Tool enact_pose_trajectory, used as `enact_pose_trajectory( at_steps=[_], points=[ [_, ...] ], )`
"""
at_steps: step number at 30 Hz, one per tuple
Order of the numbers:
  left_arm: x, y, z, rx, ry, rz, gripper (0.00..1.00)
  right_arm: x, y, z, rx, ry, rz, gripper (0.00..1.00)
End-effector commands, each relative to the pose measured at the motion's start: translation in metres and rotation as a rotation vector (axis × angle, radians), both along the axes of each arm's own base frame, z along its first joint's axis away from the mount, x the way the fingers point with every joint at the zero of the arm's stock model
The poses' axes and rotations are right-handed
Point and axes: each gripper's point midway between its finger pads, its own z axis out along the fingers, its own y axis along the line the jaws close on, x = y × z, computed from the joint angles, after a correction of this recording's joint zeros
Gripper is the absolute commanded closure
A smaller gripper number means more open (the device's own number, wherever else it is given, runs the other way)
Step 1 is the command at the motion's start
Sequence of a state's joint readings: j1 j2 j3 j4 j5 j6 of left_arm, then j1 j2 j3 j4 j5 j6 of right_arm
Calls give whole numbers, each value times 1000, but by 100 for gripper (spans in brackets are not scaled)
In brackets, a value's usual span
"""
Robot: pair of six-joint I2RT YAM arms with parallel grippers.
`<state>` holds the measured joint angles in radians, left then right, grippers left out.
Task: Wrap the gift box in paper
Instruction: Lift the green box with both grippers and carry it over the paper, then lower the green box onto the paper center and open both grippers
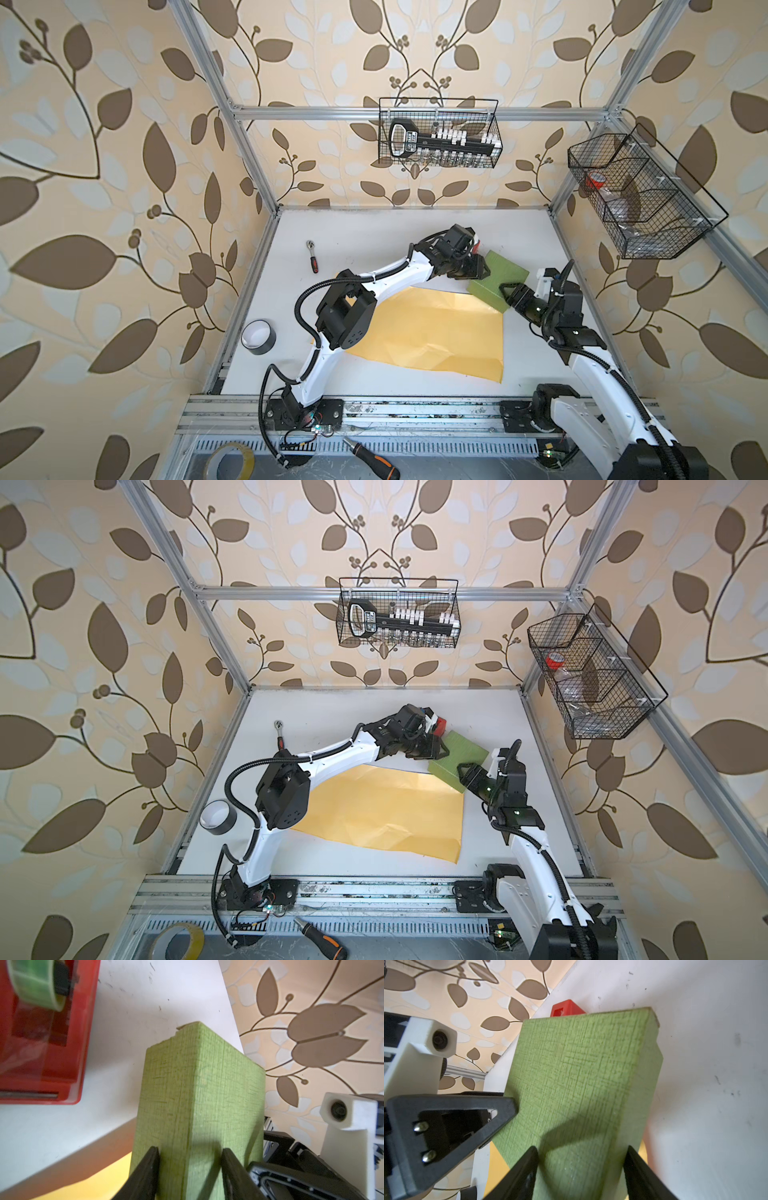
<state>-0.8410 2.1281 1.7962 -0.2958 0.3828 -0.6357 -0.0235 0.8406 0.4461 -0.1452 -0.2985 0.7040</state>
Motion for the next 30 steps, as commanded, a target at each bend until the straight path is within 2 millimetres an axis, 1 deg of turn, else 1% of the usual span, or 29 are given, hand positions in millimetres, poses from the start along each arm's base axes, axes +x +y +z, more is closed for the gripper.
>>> enact_pose_trajectory(
  at_steps=[1, 2, 3, 5, 7, 10, 12, 14, 16, 17, 18, 20, 22, 24, 25, 27, 30],
  points=[
    [-97, -17, 45, -140, 22, -236, 52, -12, 59, 16, 72, -68, 180, 36],
    [-109, 5, 28, -95, 49, -217, 52, -20, 81, 15, 64, -67, 220, 36],
    [-119, 25, 14, -65, 68, -193, 52, -25, 93, 14, 59, -70, 241, 36],
    [-126, 53, -1, -21, 76, -141, 51, -32, 113, 10, 50, -65, 274, 37],
    [-133, 80, -13, 10, 75, -92, 51, -40, 134, 4, 42, -52, 315, 36],
    [-138, 117, -38, 93, 82, -17, 49, -51, 165, -8, 31, -32, 380, 36],
    [-137, 137, -52, 131, 103, 21, 47, -53, 178, -15, 15, -9, 420, 35],
    [-129, 158, -58, 171, 90, 80, 40, -53, 185, -19, -8, 7, 459, 32],
    [-122, 173, -52, 173, 64, 123, 33, -52, 185, -16, -45, 0, 488, 27],
    [-117, 179, -43, 153, 44, 144, 29, -52, 182, -15, -67, 3, 500, 23],
    [-114, 185, -40, 148, 39, 162, 26, -51, 177, -15, -81, 11, 511, 20],
    [-105, 203, -33, 141, 24, 212, 16, -51, 162, -10, -90, 20, 540, 13],
    [-98, 225, -33, 143, 29, 269, 14, -52, 139, -9, -97, 34, 533, 10],
    [-92, 251, -44, 144, 67, 356, 15, -50, 115, -14, -73, 37, 497, 10],
    [-90, 262, -52, 132, 99, 397, 18, -46, 108, -19, -32, 40, 467, 13],
    [-85, 272, -66, 100, 159, 441, 24, -41, 109, -29, 43, 59, 460, 21],
    [-78, 275, -79, 126, 193, 452, 34, -32, 108, -46, 23, 117, 445, 30]
  ],
)
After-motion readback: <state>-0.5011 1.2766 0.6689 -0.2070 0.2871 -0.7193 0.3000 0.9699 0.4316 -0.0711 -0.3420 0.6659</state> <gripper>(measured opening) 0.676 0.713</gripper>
